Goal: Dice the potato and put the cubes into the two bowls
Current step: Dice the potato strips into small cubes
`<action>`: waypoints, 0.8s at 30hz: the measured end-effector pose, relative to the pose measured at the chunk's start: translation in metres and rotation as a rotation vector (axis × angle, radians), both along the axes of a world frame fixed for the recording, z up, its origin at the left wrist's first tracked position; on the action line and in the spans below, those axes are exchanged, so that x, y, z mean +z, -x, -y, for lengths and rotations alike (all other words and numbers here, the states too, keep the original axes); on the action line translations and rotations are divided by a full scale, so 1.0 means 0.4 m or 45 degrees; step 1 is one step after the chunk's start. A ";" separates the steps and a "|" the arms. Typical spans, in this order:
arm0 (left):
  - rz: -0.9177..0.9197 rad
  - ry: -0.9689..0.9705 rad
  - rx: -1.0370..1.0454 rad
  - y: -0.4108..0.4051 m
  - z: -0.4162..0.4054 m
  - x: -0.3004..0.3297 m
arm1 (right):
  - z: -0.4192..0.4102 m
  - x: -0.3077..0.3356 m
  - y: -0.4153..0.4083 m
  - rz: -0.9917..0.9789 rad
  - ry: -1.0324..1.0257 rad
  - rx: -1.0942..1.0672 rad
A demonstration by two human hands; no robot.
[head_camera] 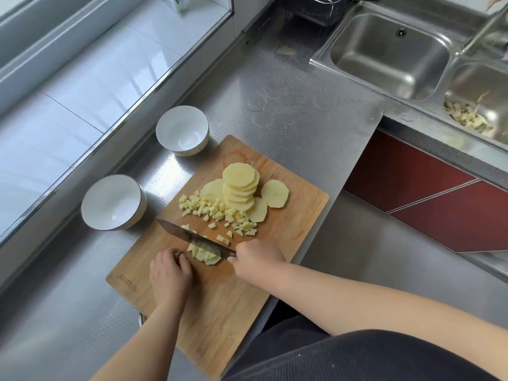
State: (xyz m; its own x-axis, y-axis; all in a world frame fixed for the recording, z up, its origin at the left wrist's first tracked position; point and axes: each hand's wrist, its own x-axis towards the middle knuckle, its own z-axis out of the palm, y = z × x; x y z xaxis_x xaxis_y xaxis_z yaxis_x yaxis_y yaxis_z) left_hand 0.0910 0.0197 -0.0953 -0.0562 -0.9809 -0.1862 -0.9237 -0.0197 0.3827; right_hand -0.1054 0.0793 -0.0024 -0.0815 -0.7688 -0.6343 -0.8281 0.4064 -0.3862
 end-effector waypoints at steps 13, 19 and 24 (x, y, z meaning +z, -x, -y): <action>0.012 -0.074 0.103 -0.021 -0.018 0.003 | 0.005 0.012 -0.029 -0.052 -0.055 0.043; 0.022 -0.125 0.065 0.013 -0.010 0.016 | -0.001 -0.013 -0.048 -0.114 -0.115 0.065; 0.085 -0.095 -0.017 0.023 -0.011 0.011 | -0.006 -0.039 -0.059 -0.143 -0.137 0.068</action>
State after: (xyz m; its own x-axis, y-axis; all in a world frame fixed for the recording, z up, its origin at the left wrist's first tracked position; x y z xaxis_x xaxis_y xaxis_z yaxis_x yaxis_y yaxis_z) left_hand 0.0819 0.0241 -0.0908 -0.0544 -0.9633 -0.2627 -0.9473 -0.0334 0.3185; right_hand -0.0818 0.0818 -0.0179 -0.1170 -0.7020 -0.7025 -0.8852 0.3944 -0.2467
